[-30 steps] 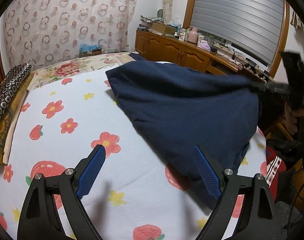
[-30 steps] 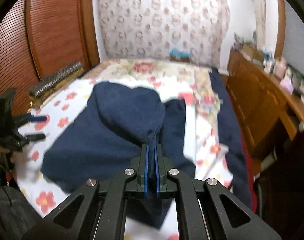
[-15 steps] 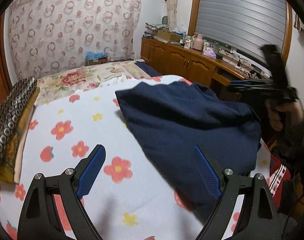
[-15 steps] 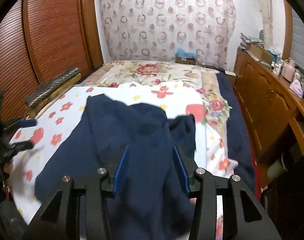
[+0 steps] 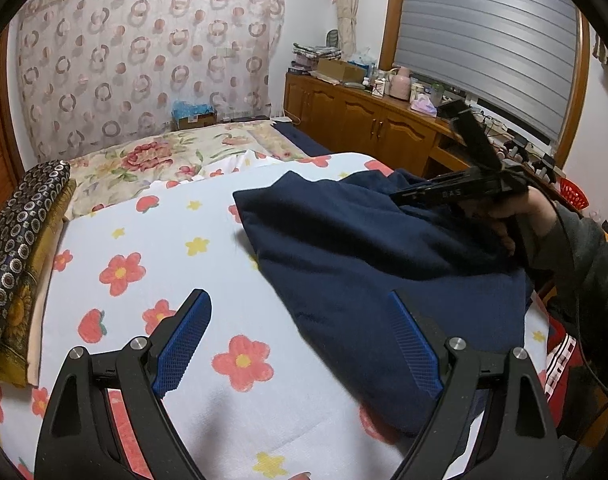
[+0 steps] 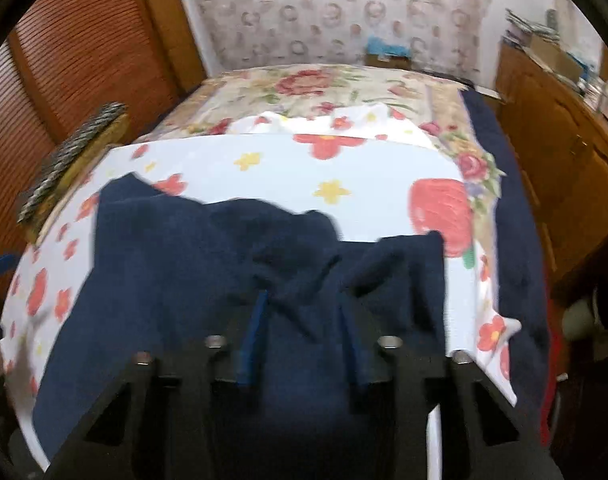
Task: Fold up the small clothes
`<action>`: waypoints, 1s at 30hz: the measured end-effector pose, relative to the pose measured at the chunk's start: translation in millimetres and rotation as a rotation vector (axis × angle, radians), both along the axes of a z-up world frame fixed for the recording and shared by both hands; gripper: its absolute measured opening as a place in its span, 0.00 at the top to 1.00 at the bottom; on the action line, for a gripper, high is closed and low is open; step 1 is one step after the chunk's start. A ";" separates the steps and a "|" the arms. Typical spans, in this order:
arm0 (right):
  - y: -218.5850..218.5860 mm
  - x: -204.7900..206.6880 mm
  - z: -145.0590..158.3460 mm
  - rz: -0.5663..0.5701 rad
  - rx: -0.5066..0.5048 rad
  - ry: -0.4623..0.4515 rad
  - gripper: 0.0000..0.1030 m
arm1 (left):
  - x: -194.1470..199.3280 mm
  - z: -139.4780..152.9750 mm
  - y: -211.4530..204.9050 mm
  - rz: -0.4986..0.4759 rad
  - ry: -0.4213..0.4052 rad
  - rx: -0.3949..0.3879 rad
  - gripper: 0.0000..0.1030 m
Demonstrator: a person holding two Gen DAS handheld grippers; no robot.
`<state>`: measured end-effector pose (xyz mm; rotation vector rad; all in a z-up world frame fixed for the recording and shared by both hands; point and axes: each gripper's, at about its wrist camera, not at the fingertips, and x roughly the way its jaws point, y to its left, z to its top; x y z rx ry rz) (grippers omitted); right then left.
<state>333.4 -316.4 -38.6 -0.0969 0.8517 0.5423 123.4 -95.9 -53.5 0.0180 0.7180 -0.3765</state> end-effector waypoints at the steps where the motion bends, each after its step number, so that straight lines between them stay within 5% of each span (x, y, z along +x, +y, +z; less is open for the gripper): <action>1: 0.6 -2.5 0.6 0.014 0.003 0.003 0.70 | 0.0 -0.9 -0.3 0.000 0.002 -0.002 0.13; 3: 5.5 -6.9 -0.4 0.037 -0.002 0.002 0.91 | 0.7 -2.7 -1.5 -0.001 0.007 -0.003 0.13; 6: 10.4 -18.8 8.7 0.041 -0.052 -0.062 0.93 | 1.4 -2.6 -2.2 -0.001 0.007 -0.003 0.13; 12: -9.3 -64.4 69.1 -0.046 0.032 -0.313 0.94 | 1.8 -5.3 -4.5 -0.006 0.006 -0.004 0.13; 16: -32.4 -53.0 71.4 -0.227 -0.062 -0.284 0.93 | 2.2 -9.8 -6.9 -0.015 0.014 -0.010 0.13; 21: -44.4 -40.6 42.0 -0.251 -0.127 -0.185 0.63 | -2.3 -17.1 -11.0 -0.031 0.031 0.005 0.13; 30: -51.3 -132.7 23.3 -0.207 -0.073 -0.207 0.57 | -21.7 -28.9 -23.8 -0.071 0.070 -0.003 0.13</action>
